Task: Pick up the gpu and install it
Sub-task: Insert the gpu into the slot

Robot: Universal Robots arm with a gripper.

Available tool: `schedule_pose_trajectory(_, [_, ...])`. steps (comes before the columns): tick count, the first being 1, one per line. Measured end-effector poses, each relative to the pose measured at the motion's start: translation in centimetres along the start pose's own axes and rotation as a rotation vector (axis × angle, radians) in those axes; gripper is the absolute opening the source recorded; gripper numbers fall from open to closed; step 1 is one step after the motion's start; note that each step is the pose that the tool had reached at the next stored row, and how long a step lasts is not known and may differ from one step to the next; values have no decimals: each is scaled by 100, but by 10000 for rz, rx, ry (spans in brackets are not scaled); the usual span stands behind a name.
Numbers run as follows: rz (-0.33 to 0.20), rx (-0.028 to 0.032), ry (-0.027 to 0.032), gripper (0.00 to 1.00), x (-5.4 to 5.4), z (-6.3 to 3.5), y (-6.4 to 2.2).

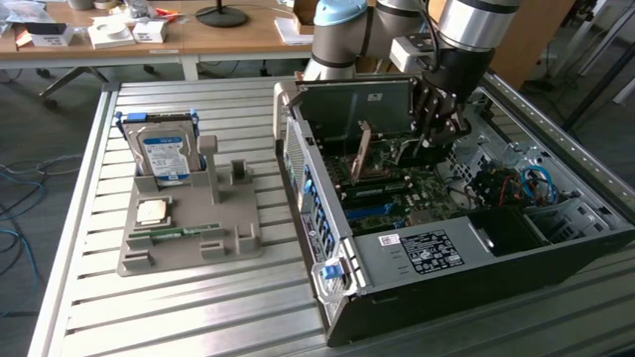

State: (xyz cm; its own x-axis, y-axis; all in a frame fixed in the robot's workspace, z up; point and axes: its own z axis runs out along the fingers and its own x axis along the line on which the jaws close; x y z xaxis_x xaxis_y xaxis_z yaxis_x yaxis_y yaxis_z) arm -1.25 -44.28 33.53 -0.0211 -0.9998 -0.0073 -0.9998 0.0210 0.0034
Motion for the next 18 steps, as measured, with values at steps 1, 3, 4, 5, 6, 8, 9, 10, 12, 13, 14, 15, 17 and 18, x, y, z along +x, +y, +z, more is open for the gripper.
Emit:
schedule_pose_trajectory(1, [-1, 0, 0, 27, 0, 0, 0])
schedule_pose_trajectory(3, [1, 0, 0, 27, 0, 0, 1])
schedule_pose_trajectory(4, [1, 0, 0, 27, 0, 0, 1])
schedule_pose_trajectory(5, [1, 0, 0, 27, 0, 0, 1])
schedule_pose_trajectory(6, [3, 0, -1, 27, 0, 0, 5])
schedule_pose_trajectory(8, [2, 0, 1, 27, 1, 1, 20])
schedule_pose_trajectory(9, [1, 1, 1, 27, 1, 2, 32])
schedule_pose_trajectory(10, [1, 2, 1, 27, 1, 3, 45])
schedule_pose_trajectory(12, [1, 3, 0, 27, 2, 5, 70])
schedule_pose_trajectory(13, [1, 3, 0, 27, 2, 5, 77])
schedule_pose_trajectory(14, [1, 4, 0, 27, 2, 5, 81])
schedule_pose_trajectory(15, [1, 3, 0, 27, 2, 6, 87])
schedule_pose_trajectory(17, [1, 4, 0, 27, 2, 7, 101])
schedule_pose_trajectory(18, [1, 4, -1, 27, 2, 7, 110])
